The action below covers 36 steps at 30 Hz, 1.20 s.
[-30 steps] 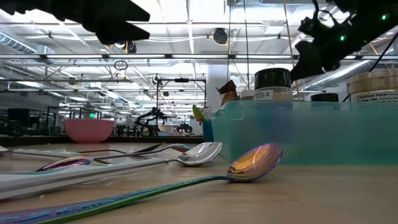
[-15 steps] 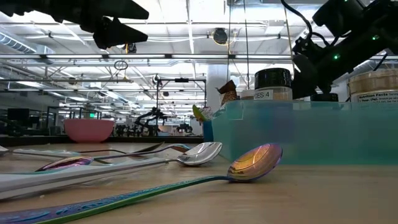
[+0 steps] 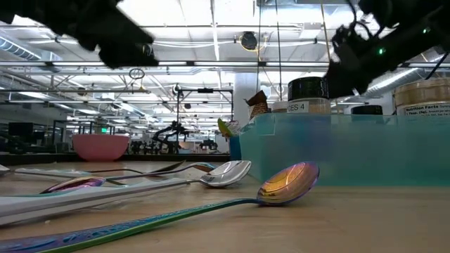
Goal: Pick & Place Food Item
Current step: Put the black spoon into the black bin
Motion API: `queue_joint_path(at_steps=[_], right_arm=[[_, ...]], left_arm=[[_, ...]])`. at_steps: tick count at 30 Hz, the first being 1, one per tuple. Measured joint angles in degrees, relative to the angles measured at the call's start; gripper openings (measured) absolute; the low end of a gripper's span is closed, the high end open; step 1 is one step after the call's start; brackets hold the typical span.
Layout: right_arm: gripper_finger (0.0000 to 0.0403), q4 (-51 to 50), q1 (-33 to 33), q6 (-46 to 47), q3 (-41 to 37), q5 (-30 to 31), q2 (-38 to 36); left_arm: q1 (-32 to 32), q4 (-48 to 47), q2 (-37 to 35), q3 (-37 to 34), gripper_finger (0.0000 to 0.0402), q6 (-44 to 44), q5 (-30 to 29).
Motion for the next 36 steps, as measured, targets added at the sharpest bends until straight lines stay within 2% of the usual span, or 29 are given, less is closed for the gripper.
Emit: queue_joint_path(at_steps=[3, 7, 14, 20, 22, 25, 33, 34, 36], right_arm=[[0.0248, 4.95, 1.82, -1.87, 0.03, -3.01, -1.17], [0.0255, 12.07, 5.16, -7.08, 0.03, -4.08, -1.43], [0.0239, 21.68, 8.15, -11.39, 0.03, -4.06, -1.43], [0.0225, 22.65, 9.26, -11.8, 0.05, -4.04, -1.43], [0.0221, 22.64, 9.25, -12.17, 0.05, -4.04, -1.43], [0.0215, 22.78, 9.25, -12.99, 0.05, -4.01, -1.43], [0.0203, 23.01, 9.25, -12.85, 0.05, -4.01, -1.43], [0.0202, 23.01, 9.25, -12.84, 0.05, -4.01, -1.43], [0.02, 23.0, 9.25, -12.88, 0.05, -4.02, -1.43]], left_arm=[[0.02, -7.86, 0.89, 0.0, 0.0356, -4.99, 2.54], [-0.31, -16.08, 5.3, -0.11, 0.0356, -8.14, 4.19], [0.14, -12.69, 18.26, -0.07, 0.0356, -5.62, 4.47], [1.39, -6.89, 26.41, 0.15, 0.0347, -6.77, 8.88], [1.59, -5.32, 28.06, 0.15, 0.0324, -6.61, 10.16], [1.82, -4.39, 29.24, 0.2, 0.0262, -6.64, 12.16], [2.98, -4.97, 29.63, 0.24, 0.0039, -10.21, 15.03], [3.11, -5.01, 29.65, 0.24, 0.0021, -11.02, 15.02], [3.66, -5.11, 29.66, 0.24, 0.0015, -11.87, 15.44]])
